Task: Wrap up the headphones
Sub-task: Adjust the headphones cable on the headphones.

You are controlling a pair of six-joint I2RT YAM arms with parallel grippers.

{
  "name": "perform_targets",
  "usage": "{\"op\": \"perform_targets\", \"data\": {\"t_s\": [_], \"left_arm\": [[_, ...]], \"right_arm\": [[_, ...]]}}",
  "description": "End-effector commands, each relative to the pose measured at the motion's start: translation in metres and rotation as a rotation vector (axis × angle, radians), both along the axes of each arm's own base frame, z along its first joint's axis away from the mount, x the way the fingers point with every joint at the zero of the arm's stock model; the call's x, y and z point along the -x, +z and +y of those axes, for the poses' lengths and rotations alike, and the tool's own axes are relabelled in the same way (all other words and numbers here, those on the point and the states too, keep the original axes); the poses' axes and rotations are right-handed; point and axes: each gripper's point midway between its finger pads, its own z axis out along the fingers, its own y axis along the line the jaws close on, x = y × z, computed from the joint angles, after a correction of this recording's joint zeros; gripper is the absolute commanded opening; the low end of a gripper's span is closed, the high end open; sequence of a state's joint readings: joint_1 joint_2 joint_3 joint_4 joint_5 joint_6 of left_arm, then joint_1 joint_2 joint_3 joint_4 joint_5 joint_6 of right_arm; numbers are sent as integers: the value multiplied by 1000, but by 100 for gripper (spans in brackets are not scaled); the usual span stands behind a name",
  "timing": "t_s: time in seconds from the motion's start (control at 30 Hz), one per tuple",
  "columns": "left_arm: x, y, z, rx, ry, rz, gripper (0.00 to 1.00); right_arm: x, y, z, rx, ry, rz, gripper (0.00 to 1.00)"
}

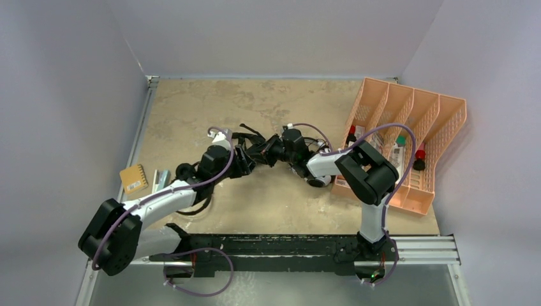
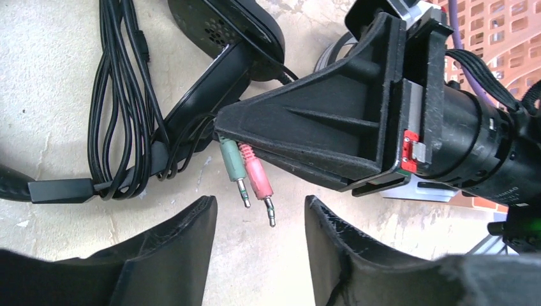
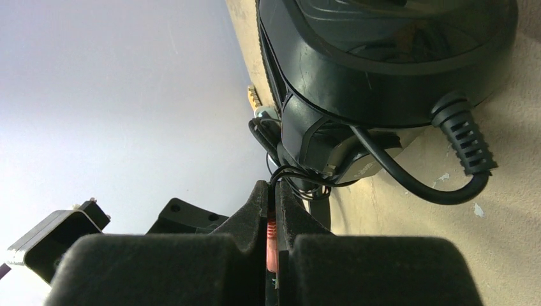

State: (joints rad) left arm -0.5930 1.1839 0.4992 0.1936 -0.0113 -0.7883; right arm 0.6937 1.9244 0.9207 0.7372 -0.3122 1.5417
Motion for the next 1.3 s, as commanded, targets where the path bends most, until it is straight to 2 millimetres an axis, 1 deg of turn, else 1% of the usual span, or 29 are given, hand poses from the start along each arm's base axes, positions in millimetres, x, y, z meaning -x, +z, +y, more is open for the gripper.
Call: {"op": "perform_targets", "data": {"t_s": [0.0,0.13,0.2,0.3,0.37,0.43,0.53,0.63,0.73,0.77,0.8,0.83,0.9,0.93,0.97,1.0,1.03,1.13,1.17,1.2,1.27], "left_arm": [[-16,22,-8,7,-2,-73,48],[-21,24,-8,-18,-2,-78,46],[-23,24,-5,-57,-1,-82,45],[-27,23,-1,-105,3,-83,39],[-27,22,-2,-110,-4,-78,32],[-28,20,0,-122,6,-67,27],[-29,18,6,-148,28,-58,19],[-31,22,7,-152,36,-67,11],[-32,27,8,-150,41,-75,0],[-32,28,8,-150,42,-74,0],[-32,28,9,-150,46,-68,0],[-33,30,9,-145,46,-60,0],[-32,31,8,-125,27,-32,0],[-34,33,8,-112,23,-28,0],[-30,28,10,-117,14,14,0],[-31,28,12,-115,13,30,0],[-29,28,10,-106,-2,48,0],[-29,27,8,-95,-34,106,0],[-29,27,7,-89,-42,116,0],[-29,28,7,-85,-47,124,0],[-30,27,6,-83,-60,145,0]], "right_arm": [[-11,20,4,-15,-13,-59,1],[-7,21,4,-21,-1,-48,2],[-6,20,4,-17,3,-48,2],[-10,24,6,-25,5,-75,2],[-13,27,8,-32,4,-87,3],[-12,28,9,-33,4,-89,4],[-13,30,8,-26,2,-97,10],[-13,31,10,-16,15,-105,17],[-9,28,9,3,38,-105,28],[-4,26,9,12,60,-100,32],[-1,29,9,4,80,-112,35],[0,32,7,11,96,-143,39],[-1,40,1,50,129,-234,53],[0,44,-3,77,159,-282,58],[0,48,-8,106,190,-344,61],[1,53,-14,138,219,-428,66],[1,61,-19,141,239,-495,69],[5,82,-35,198,359,-735,70],[5,87,-41,249,396,-820,70],[9,84,-46,295,453,-887,69],[10,87,-54,367,538,-1075,67]]}}
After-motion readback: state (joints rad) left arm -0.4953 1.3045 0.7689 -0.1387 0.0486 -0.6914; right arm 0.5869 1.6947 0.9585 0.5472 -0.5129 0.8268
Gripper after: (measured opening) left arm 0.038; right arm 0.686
